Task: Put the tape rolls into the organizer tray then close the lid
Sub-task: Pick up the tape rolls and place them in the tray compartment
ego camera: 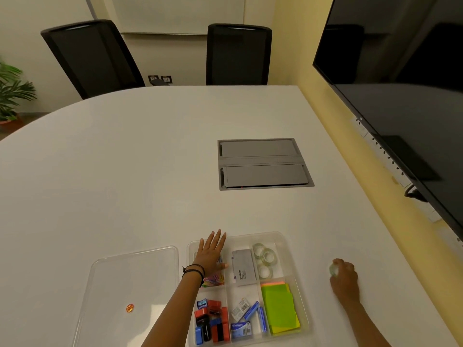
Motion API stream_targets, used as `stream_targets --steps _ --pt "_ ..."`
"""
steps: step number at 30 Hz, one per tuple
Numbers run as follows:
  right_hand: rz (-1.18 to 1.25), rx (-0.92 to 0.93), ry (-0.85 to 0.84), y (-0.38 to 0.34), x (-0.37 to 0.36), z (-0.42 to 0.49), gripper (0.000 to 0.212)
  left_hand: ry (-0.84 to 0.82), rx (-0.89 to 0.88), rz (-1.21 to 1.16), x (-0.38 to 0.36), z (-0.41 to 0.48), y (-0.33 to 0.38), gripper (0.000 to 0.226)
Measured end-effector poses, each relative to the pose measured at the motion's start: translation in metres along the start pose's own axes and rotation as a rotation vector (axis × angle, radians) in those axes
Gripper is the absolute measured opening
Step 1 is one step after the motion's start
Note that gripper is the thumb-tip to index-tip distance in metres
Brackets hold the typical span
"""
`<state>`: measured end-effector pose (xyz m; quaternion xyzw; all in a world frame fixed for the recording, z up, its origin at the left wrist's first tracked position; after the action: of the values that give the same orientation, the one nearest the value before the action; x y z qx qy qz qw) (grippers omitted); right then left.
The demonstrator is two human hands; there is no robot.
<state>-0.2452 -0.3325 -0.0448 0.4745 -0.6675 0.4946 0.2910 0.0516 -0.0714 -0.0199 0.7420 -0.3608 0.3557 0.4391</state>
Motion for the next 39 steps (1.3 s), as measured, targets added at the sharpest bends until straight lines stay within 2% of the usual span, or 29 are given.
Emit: stream_targets --steps 5,10,13,18,22,27,32,39 --pt "-0.121 0.12 -0.089 -0.019 -0.008 -0.017 0.043 0.002 0.002 -0.001 -0.001 0.0 -0.001 0.092" --pt "0.045 0.168 -0.293 -0.055 -0.007 -0.031 0.038 0.003 0.002 -0.004 -0.001 0.001 -0.001 0.092" --pt "0.206 0.218 -0.311 -0.081 -0.002 -0.041 0.036 0.006 0.0 -0.007 -0.001 0.0 -0.001 0.092" --pt "0.238 0.388 -0.359 -0.116 0.001 -0.061 0.035 0.014 0.0 -0.015 -0.001 0.0 -0.001 0.091" --pt "0.153 0.497 -0.474 -0.13 -0.008 -0.081 0.035 0.016 0.002 -0.012 -0.002 0.0 -0.001 0.092" --pt "-0.066 0.567 -0.561 -0.125 -0.03 -0.092 0.038 0.02 0.005 -0.02 -0.002 -0.001 -0.001 0.092" --pt "-0.174 0.55 -0.548 -0.121 -0.037 -0.097 0.043 0.021 0.004 -0.022 -0.002 0.0 -0.001 0.093" --pt "-0.348 0.573 -0.535 -0.122 -0.04 -0.095 0.037 0.024 0.003 -0.022 -0.002 0.0 -0.001 0.092"
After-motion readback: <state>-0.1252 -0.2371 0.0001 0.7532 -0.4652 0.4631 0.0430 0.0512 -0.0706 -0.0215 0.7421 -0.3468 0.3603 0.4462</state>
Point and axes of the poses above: each hand's wrist, its own z-axis towards the middle knuckle, its own x-axis out of the back of the hand, y = z × x, the point moved 4 cm from there along z, towards the middle knuckle, and after that the axes turned 15 degrees about -x, right-handed, at the moved point
